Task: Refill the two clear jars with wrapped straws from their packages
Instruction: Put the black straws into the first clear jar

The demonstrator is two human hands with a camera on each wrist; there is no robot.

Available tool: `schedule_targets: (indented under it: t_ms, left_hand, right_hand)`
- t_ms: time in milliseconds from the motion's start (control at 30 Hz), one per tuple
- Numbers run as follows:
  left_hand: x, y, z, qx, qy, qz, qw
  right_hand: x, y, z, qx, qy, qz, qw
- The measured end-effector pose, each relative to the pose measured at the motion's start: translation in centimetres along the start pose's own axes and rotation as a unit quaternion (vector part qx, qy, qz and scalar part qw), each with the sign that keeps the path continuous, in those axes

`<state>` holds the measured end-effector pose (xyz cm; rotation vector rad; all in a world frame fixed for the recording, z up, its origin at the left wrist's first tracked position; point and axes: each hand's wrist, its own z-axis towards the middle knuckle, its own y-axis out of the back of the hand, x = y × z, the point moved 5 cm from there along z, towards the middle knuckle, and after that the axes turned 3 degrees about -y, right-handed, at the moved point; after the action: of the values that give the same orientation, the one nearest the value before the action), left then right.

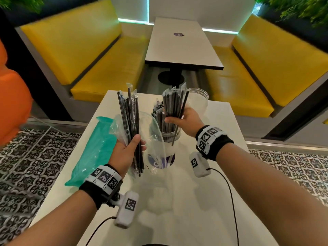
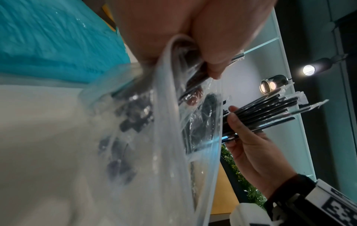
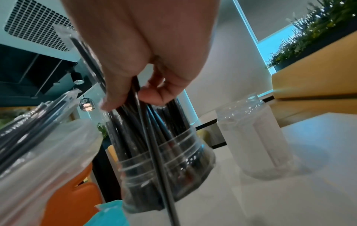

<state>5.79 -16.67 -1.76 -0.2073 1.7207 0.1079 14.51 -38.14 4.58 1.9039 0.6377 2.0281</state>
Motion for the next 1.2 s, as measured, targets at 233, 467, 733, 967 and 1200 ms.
schedule_targets:
  t_ms: [233, 467, 733, 967, 1200]
  left_hand:
    - [-0.3, -0.7, -0.2, 0.007, -0.010, 0.000, 1.000]
    - [-0.7, 0.2, -0.3, 0.006, -0.018, -0.014, 1.000]
    - [-1.2, 0.4, -0.4, 0.012, -0.018, -0.023, 1.000]
    - [-1.2, 0.8, -0.2, 0.008, -0.015, -0.030, 0.999]
    - [-0.5, 1.2, 0.2, 0.003, -0.019, -0.018, 1.000]
  right_hand:
    - [0.3, -1.3, -1.3, -0.033, -0.007, 0.003, 0.999]
    - [1.5, 0.8, -1.5, -0.087, 0.017, 0.012, 0.996]
    - [6.4, 4.4, -0.4, -0.141, 0.081, -0.045, 0.986]
    - [6.6, 4.2, 1.0, -0.169, 0.073, -0.051, 0.982]
    - [0.8, -0.7, -0.1, -0.078, -0.027, -0.104, 0.991]
